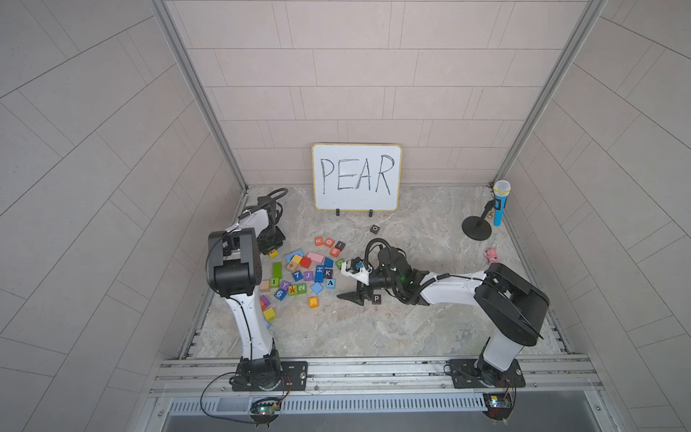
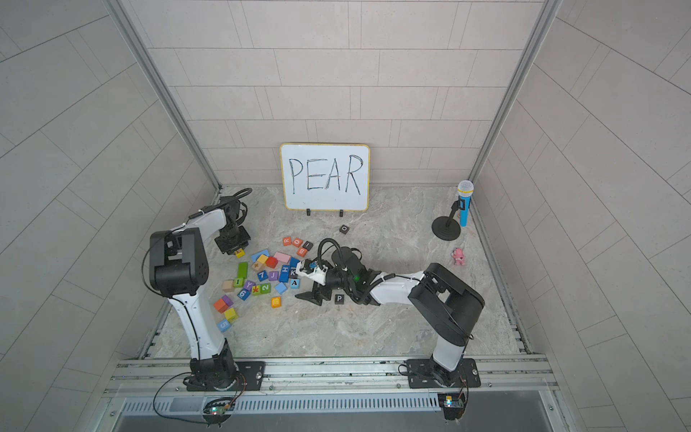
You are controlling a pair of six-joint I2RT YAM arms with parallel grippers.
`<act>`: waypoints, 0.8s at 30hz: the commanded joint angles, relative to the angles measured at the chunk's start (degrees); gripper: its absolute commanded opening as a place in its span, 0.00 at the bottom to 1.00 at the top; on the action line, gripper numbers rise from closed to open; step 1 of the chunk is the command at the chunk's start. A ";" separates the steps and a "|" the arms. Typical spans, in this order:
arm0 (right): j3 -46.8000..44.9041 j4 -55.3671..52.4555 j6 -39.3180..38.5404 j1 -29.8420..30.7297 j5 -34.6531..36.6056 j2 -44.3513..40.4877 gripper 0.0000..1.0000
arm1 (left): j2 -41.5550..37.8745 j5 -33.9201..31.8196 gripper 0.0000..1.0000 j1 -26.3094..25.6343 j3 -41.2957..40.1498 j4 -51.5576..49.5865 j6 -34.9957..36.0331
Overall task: Spell the uppercase word “pear” with letter blocks
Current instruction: Pick up the letter block from the center of the board, then place the letter block at the center of the board.
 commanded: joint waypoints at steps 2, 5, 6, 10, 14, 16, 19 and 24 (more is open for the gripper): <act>-1.83 0.68 0.07 1.07 2.42 -3.79 0.88 | -5.98 -1.18 0.14 -1.51 1.11 -2.74 0.79; -4.42 0.67 0.16 1.30 3.90 -6.15 0.88 | -8.48 -0.82 0.13 -2.95 1.69 -3.95 1.07; -5.33 0.68 0.18 1.34 4.63 -6.91 0.88 | -9.30 -0.73 0.13 -3.60 1.82 -4.36 1.12; -9.85 -0.22 0.22 1.35 8.01 -11.20 0.88 | -12.82 -0.73 0.13 -6.90 1.92 -5.91 1.37; -15.54 -2.71 0.00 1.39 11.91 -16.84 0.88 | -15.95 -0.46 0.13 -11.37 1.39 -7.41 1.12; -18.26 -4.74 0.19 1.38 13.92 -20.54 0.88 | -17.29 -0.55 0.13 -13.94 0.80 -7.77 0.75; -21.90 -7.21 1.49 1.43 16.80 -26.20 0.88 | -19.26 -0.46 0.13 -18.09 -0.47 -8.01 -0.16; -26.42 -13.04 4.60 1.76 21.66 -35.84 0.87 | -21.20 0.41 0.13 -25.08 -2.36 -8.07 -2.77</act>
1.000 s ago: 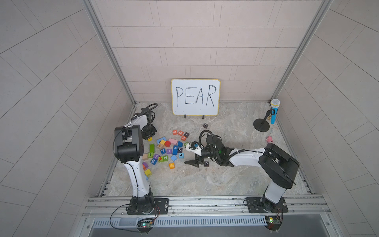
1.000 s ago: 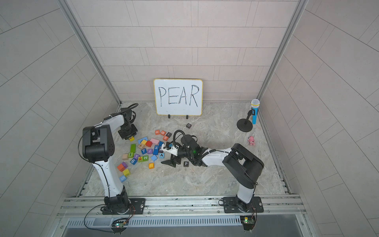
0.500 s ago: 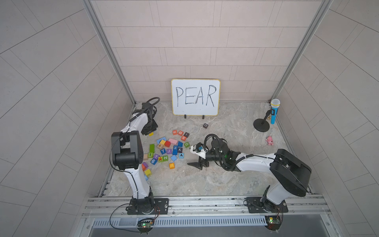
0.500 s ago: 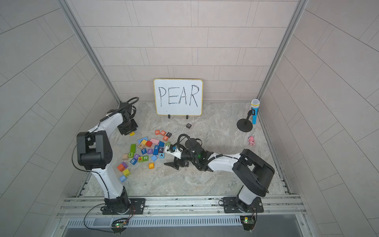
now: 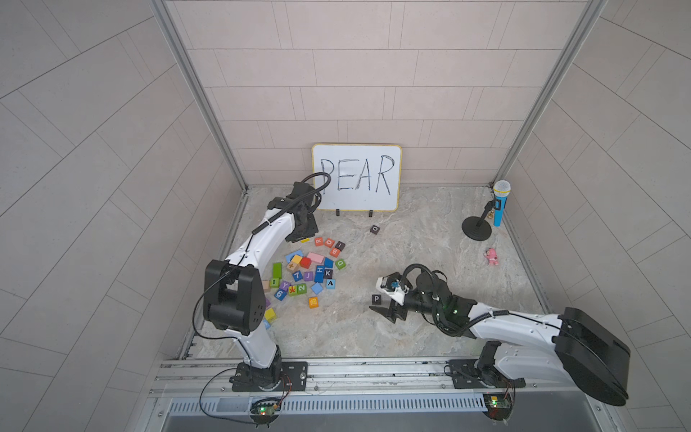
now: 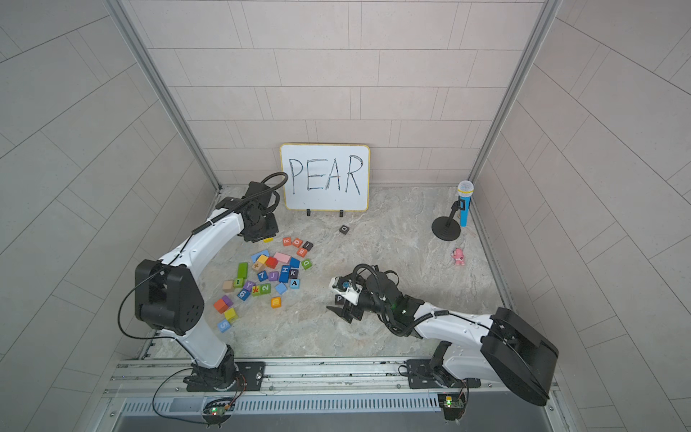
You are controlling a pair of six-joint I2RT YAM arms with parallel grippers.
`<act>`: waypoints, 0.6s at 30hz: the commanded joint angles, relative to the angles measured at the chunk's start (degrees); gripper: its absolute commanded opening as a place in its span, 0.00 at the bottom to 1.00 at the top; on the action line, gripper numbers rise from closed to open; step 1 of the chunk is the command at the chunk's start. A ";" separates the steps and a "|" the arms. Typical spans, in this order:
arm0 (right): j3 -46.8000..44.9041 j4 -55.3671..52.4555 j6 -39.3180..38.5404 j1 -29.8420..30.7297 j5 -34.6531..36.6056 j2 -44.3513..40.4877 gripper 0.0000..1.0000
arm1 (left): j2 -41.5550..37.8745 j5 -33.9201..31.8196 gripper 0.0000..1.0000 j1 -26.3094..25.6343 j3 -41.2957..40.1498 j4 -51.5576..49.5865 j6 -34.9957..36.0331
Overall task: Spell the uppercase word “pear” with letter blocks
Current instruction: Place the letter block at the center of the board.
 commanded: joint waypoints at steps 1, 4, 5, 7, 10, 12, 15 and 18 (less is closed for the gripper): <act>-2.91 -5.64 2.80 0.60 5.76 -5.58 0.87 | -1.89 0.12 0.13 -3.92 -1.76 -2.20 -2.35; -5.55 -7.59 4.93 0.82 9.09 -10.00 0.87 | -2.66 0.25 0.13 -8.67 -3.07 -1.66 -4.19; -6.32 -7.98 6.01 0.86 10.24 -11.43 0.87 | -2.77 0.55 0.13 -10.05 -3.57 -1.35 -4.76; -8.20 -7.79 9.41 1.02 12.75 -14.43 0.86 | -2.88 0.74 0.13 -13.25 -4.55 -0.82 -6.26; -10.75 -6.12 14.27 1.37 16.03 -18.17 0.83 | -3.04 1.35 0.12 -17.21 -5.98 0.13 -8.33; -11.49 -7.84 14.67 1.69 17.38 -20.67 0.83 | -3.05 1.82 0.13 -19.38 -7.22 1.34 -8.64; -11.58 -12.91 13.92 1.92 20.25 -24.44 0.83 | -2.44 2.34 0.12 -22.59 -7.96 2.30 -11.64; -12.41 -16.45 14.72 1.92 24.85 -28.39 0.83 | -1.25 2.46 0.12 -26.57 -8.13 3.55 -13.34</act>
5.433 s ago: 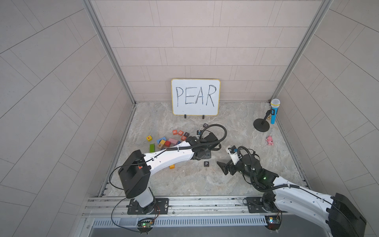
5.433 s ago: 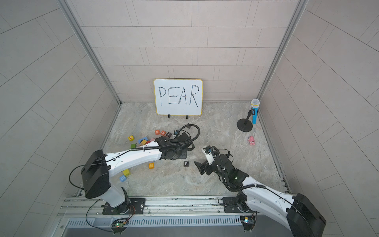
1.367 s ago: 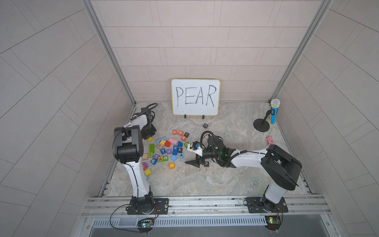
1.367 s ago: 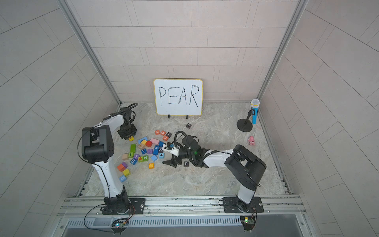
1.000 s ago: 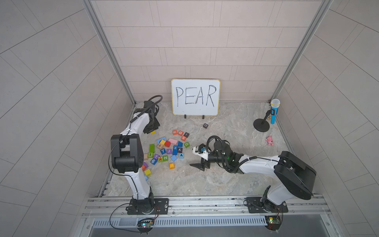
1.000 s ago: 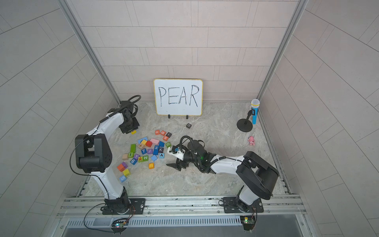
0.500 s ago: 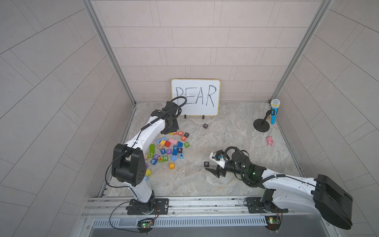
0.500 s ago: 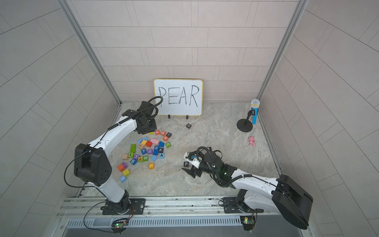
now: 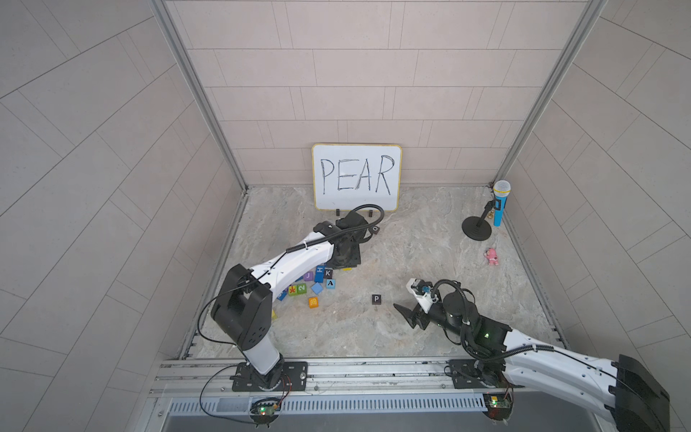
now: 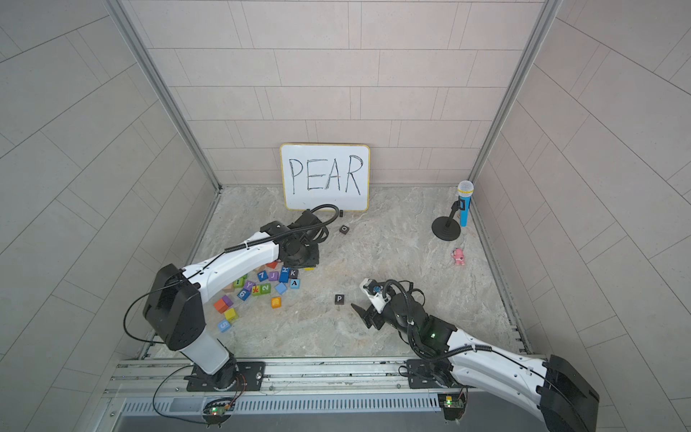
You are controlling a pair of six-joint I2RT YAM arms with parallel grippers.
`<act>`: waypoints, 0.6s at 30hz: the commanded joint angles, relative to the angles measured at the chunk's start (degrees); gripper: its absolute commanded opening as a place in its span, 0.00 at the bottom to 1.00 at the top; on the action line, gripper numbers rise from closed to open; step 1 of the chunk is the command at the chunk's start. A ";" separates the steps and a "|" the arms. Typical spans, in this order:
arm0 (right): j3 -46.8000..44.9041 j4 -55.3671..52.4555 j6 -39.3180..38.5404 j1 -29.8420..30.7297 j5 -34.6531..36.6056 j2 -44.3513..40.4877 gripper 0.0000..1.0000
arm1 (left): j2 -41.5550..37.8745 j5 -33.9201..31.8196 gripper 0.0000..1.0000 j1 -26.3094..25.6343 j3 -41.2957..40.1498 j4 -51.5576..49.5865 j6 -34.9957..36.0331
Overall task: Spell the uppercase word “pear” with letter blocks
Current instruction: Place the letter block at the center of the board.
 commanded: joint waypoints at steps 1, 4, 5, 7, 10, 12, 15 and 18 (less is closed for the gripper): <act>-1.14 -4.94 2.25 0.32 6.31 -3.65 0.83 | 0.98 0.27 0.12 -3.79 -0.42 1.95 -3.60; -3.91 -2.07 4.27 0.32 9.65 -6.59 0.84 | 3.12 0.86 0.12 -7.67 0.06 3.87 -5.01; -4.49 -1.82 5.12 0.32 11.33 -7.31 0.84 | 4.06 1.08 0.12 -8.90 0.34 4.44 -5.53; -5.07 -2.51 5.96 0.32 13.88 -8.35 0.84 | 5.52 1.46 0.11 -10.99 0.53 5.67 -6.47; -5.86 -3.66 6.16 0.32 16.69 -10.48 0.84 | 7.20 1.50 0.11 -14.18 0.25 7.54 -7.83; -6.62 -3.78 6.69 0.32 18.33 -12.67 0.84 | 8.08 1.17 0.11 -15.88 0.21 8.46 -8.70; -7.96 -5.50 8.00 0.32 20.88 -17.26 0.84 | 9.46 1.15 0.11 -17.75 0.34 10.38 -10.06; -8.98 -8.58 8.63 0.32 23.03 -23.57 0.84 | 11.45 1.04 0.11 -19.56 1.30 11.21 -10.80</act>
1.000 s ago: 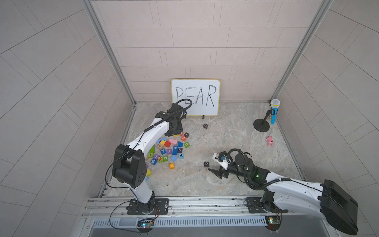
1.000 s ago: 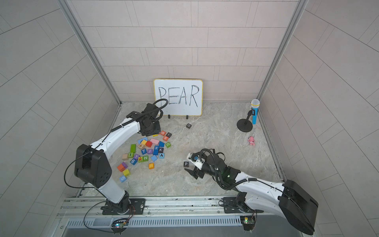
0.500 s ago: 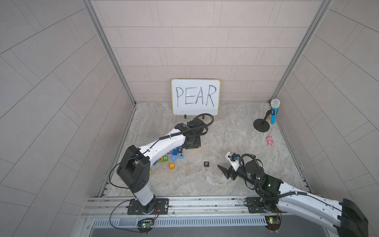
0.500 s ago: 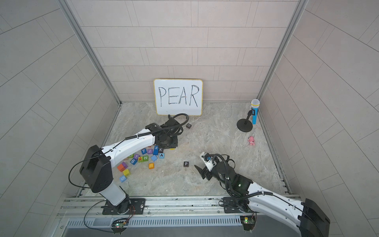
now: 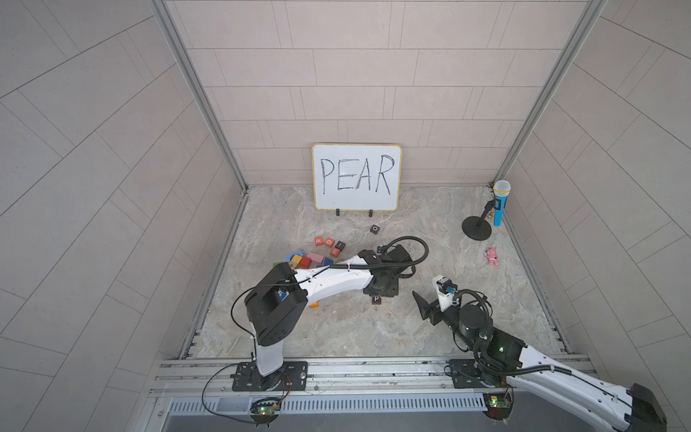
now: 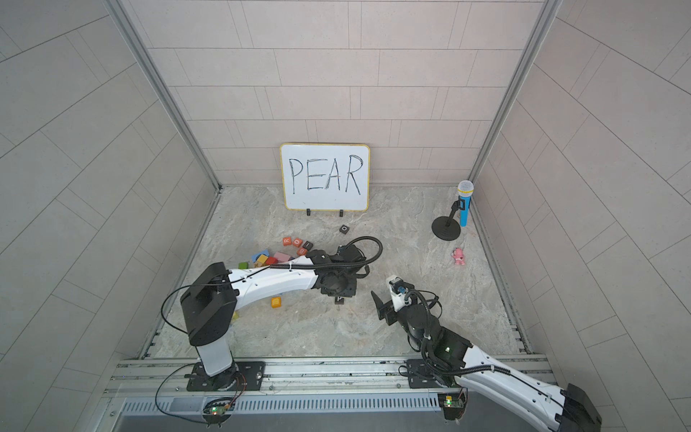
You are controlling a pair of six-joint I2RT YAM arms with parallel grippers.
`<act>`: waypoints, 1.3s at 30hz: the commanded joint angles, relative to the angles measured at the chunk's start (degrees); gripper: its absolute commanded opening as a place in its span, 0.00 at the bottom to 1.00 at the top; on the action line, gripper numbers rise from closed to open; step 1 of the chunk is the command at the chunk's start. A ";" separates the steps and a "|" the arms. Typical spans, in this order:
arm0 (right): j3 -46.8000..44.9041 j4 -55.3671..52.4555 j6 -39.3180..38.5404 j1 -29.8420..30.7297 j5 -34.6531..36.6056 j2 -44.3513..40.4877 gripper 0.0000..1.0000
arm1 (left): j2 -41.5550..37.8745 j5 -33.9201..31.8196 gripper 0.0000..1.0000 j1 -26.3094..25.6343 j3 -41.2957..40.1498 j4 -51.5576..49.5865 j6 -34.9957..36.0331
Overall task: Spell the uppercase word “pear” with letter blocks
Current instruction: Place the letter block at the center of the board.
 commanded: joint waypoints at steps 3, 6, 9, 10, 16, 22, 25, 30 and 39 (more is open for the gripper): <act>-1.55 -7.36 2.75 0.32 6.55 -10.39 0.85 | 3.61 -0.96 0.11 -2.20 2.50 1.24 -2.21; -1.93 -10.71 3.16 0.32 7.66 -15.84 0.84 | 5.29 -1.56 0.10 -2.40 2.70 1.34 -2.34; -2.18 -12.61 3.47 0.32 8.56 -18.47 0.83 | 6.40 -2.17 0.10 -2.41 2.48 2.06 -2.31; -2.18 -12.73 3.54 0.32 8.67 -18.54 0.83 | 6.78 -2.13 0.10 -2.40 2.68 2.19 -2.18; -2.09 -11.49 3.48 0.32 8.37 -16.44 0.84 | 9.07 -2.79 0.10 -2.40 3.88 2.21 -1.96; -1.74 -10.97 3.56 0.32 8.07 -14.85 0.84 | 10.24 -3.03 0.12 -2.47 4.19 2.27 -2.18; -1.72 -10.97 3.65 0.32 8.18 -14.83 0.84 | 10.26 -2.98 0.17 -2.49 4.11 2.12 -2.31; -1.83 -10.83 3.63 0.32 8.28 -14.80 0.84 | 10.12 -3.46 0.30 -2.49 4.18 1.59 -2.36; -1.83 -10.78 3.65 0.32 8.50 -14.74 0.83 | 9.99 -3.50 0.49 -2.67 5.15 1.12 -2.18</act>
